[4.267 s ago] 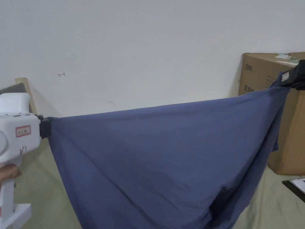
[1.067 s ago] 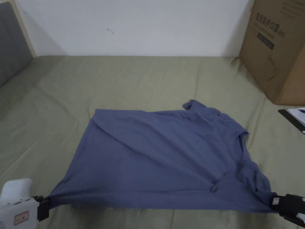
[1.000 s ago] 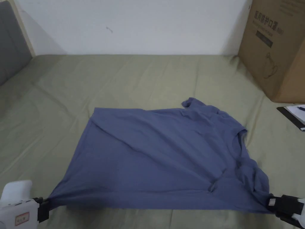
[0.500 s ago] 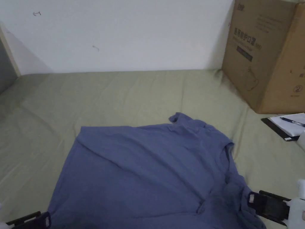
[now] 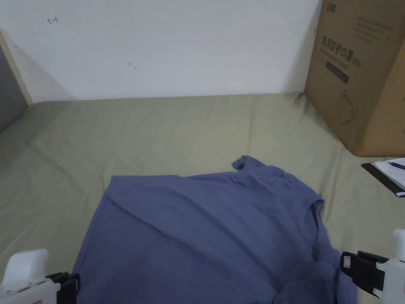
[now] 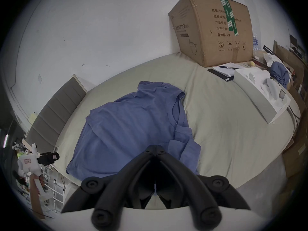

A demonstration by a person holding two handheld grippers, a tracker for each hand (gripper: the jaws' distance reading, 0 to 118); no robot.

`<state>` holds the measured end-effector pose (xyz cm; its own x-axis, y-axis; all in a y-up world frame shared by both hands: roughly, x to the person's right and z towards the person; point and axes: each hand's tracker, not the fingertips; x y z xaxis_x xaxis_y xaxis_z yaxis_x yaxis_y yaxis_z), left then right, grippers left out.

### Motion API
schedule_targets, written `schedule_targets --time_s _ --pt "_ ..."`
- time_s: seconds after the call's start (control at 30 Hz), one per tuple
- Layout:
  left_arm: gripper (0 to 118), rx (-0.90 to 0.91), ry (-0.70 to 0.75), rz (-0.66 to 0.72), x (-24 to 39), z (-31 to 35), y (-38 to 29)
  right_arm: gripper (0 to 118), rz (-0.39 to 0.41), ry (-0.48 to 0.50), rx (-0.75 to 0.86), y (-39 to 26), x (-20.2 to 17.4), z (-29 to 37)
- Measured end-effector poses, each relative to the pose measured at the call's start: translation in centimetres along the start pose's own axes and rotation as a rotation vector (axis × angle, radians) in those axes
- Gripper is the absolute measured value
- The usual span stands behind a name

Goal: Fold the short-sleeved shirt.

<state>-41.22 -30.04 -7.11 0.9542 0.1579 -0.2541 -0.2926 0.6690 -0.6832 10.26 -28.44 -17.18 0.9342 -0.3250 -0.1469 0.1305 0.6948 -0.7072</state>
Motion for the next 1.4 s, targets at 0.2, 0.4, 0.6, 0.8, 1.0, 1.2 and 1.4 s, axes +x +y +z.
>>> schedule_targets --time_s 0.2,0.4,0.6,0.8,1.0,1.2,1.4 --pt "0 -0.012 -0.033 0.019 -0.3 -6.8 7.3 0 -0.025 -0.004 -0.031 2.6 0.1 -3.5" --pt "0 -0.028 0.008 0.035 -0.8 -16.9 16.8 0 -0.014 -0.003 -0.034 6.2 -0.9 -8.1" --pt "23 -0.084 0.075 0.011 -1.0 -25.7 23.5 0 0.024 -0.01 -0.045 8.8 -2.5 -12.3" --pt "102 -0.104 0.073 0.036 -1.6 -30.7 25.5 0 -0.018 0.005 -0.068 9.6 -3.7 -15.3" --pt "102 -0.17 0.098 -0.003 -1.2 -34.1 24.8 0 -0.023 0.001 -0.106 9.4 -3.9 -17.6" --pt "64 -0.19 0.126 -0.149 1.0 -34.6 23.1 0 -0.036 -0.007 -0.125 9.2 -3.6 -18.2" --pt "0 -0.216 0.128 -0.153 1.1 -34.3 23.7 0 -0.053 0.006 -0.127 9.5 -1.6 -18.4"
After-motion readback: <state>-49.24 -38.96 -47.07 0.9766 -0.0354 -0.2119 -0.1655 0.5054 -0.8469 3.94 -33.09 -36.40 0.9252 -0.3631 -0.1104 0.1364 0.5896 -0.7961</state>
